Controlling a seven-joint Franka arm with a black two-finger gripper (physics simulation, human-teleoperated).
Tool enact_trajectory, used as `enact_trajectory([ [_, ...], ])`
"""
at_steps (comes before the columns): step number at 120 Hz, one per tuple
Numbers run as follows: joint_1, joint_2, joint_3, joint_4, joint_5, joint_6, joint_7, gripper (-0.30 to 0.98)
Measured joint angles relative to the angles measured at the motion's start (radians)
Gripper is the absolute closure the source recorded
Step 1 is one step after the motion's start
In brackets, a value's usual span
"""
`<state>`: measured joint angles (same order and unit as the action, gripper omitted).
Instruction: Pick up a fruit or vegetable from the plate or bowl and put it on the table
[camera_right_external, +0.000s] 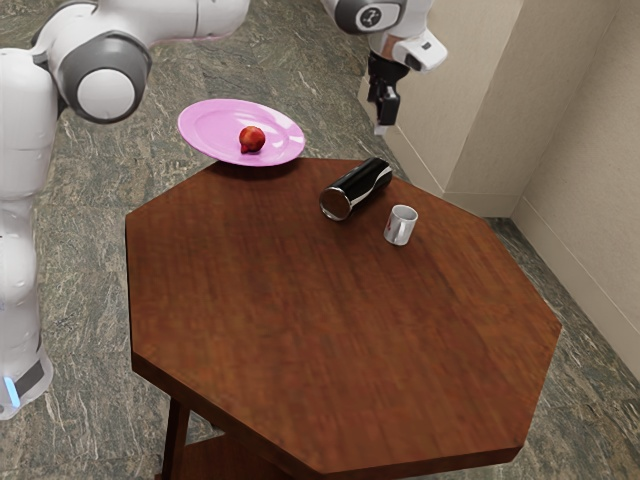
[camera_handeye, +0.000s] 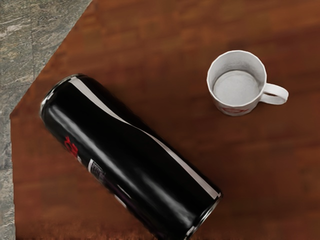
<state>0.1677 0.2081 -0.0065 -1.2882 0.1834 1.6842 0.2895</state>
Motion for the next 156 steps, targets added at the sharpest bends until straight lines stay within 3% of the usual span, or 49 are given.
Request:
enact_trajectory([
  [12, -0.005, -0.007, -0.009, 0.007, -0.003, -0.001, -0.018, 0.0],
  [29, -0.133, -0.012, -0.032, 0.067, -0.01, 0.0, -0.043, 0.0],
  [70, -0.092, 0.031, -0.02, -0.002, -0.014, 0.015, -0.089, 0.0],
  [98, -0.122, -0.1, -0.008, -0.046, -0.014, -0.353, -0.205, 0.0],
  [113, -0.12, -0.203, 0.064, -0.251, -0.045, -0.383, -0.26, 0.0],
  [118, -0.139, -0.289, 0.111, -0.398, -0.054, -0.333, -0.262, 0.0],
  [122, -0.083, -0.365, 0.125, -0.527, -0.064, -0.277, -0.258, 0.0],
  [127, 0.105, -0.451, 0.116, -0.665, -0.083, -0.2, -0.245, 0.0],
  [136, 0.347, -0.549, 0.054, -0.761, -0.106, -0.091, -0.217, 0.0],
  [143, 0.432, -0.564, 0.035, -0.774, -0.126, -0.027, -0.193, 0.0],
  [156, 0.498, -0.514, 0.025, -0.71, -0.155, 0.09, -0.151, 0.0],
])
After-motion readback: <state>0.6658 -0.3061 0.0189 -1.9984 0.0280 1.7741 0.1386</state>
